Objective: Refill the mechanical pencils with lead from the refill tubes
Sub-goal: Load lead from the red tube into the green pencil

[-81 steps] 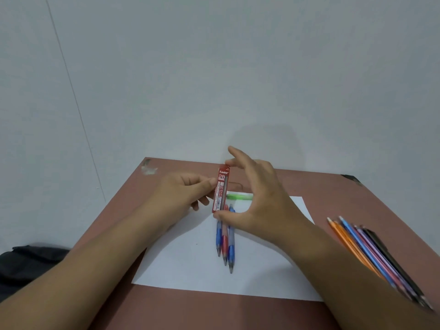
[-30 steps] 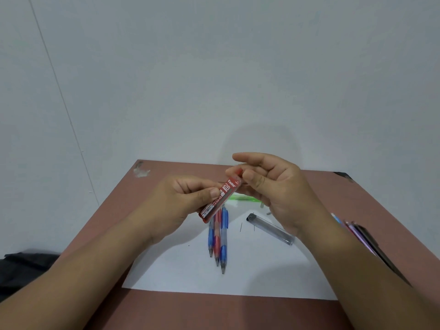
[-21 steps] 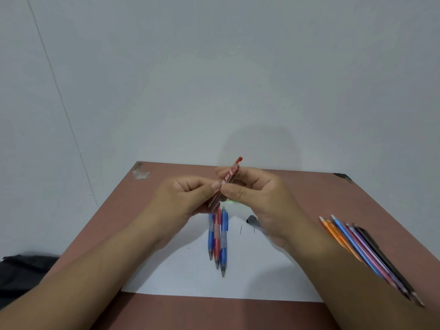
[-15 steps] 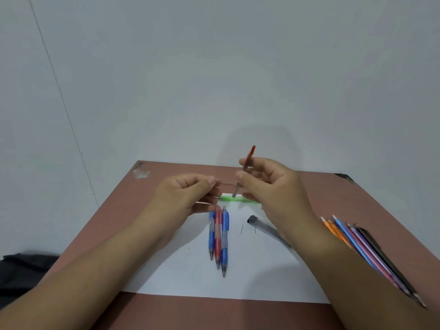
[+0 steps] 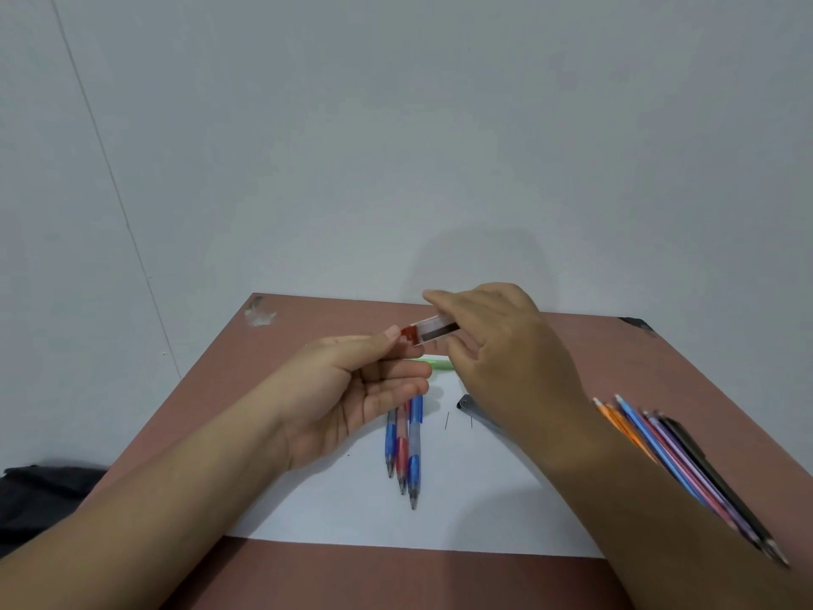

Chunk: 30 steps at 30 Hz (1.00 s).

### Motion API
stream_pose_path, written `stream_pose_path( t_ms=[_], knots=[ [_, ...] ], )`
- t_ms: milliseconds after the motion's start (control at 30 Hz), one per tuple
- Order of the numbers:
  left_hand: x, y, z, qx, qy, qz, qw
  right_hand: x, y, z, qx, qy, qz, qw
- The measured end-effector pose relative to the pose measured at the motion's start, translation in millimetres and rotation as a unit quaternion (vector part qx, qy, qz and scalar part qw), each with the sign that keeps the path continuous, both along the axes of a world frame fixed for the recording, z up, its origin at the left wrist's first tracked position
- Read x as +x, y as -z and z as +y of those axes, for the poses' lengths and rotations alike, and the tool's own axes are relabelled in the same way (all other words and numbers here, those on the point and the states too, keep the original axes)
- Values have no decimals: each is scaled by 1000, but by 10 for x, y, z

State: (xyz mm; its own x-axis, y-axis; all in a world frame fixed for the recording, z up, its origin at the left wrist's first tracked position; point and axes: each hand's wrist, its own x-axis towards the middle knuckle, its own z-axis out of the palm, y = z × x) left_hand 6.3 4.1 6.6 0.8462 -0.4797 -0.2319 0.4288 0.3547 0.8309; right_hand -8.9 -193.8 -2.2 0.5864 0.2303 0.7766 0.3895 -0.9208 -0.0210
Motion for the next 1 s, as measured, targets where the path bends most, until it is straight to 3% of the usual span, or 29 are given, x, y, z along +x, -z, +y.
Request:
stream_pose_path(
  t_ms=[400, 1000],
  knots=[
    [-3, 0, 4, 3, 27, -3, 1000, -22, -30, 28, -57, -29, -71, 995],
    [-12, -4, -12, 17, 37, 0, 999, -43, -55, 74, -34, -33, -85, 995]
  ],
)
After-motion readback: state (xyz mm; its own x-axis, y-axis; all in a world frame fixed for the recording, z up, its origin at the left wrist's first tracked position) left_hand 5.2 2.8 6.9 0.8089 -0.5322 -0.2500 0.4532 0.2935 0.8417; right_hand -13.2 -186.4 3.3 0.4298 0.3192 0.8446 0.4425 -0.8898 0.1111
